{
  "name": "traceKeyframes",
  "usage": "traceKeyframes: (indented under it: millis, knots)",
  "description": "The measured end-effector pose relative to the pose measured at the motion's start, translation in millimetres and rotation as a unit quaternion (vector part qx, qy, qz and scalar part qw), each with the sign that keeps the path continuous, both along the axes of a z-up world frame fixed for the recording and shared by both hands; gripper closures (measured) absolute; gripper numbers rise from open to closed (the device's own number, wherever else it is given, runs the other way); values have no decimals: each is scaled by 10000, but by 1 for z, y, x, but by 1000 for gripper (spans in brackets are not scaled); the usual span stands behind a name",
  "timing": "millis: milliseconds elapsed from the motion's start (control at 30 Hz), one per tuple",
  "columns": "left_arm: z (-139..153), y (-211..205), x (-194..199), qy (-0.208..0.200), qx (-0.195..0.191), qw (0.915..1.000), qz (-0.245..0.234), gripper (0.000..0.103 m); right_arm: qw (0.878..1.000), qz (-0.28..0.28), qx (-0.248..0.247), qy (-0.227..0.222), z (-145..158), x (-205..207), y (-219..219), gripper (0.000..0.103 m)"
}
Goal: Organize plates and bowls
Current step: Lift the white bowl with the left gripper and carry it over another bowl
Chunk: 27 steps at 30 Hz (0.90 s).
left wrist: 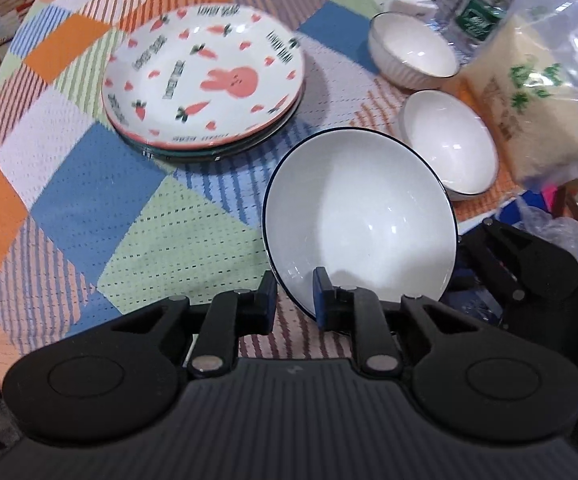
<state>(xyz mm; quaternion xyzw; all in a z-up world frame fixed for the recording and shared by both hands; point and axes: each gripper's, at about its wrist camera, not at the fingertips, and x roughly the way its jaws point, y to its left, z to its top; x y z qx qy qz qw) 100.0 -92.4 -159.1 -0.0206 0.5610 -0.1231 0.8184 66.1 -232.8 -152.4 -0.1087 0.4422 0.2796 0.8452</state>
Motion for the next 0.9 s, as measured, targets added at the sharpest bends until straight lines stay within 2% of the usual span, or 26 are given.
traceKeyframes:
  millis: [133,400,600,733,900]
  knots:
    - [25,-8,-8,-206,37,9997,-154,86,10000,-77,47,4,23,-3,-7,28]
    - [66,-22,-10,-344,-245,9985,-347,86,9992,-199,-44,-354,66,-10,-26,28]
    - [92,-47,-1,-539,-293,9962,-611,86,9975,-410,-59,-576,92,-7,-48,28]
    - [100,-66,10,-598,-299,9949,-759,86,9965,-530,-127,-629,102,1,-62,28]
    - [92,-86,33,-528,-426,9943,-820,86,9954,-620,-287,-678,101,19,-82,27]
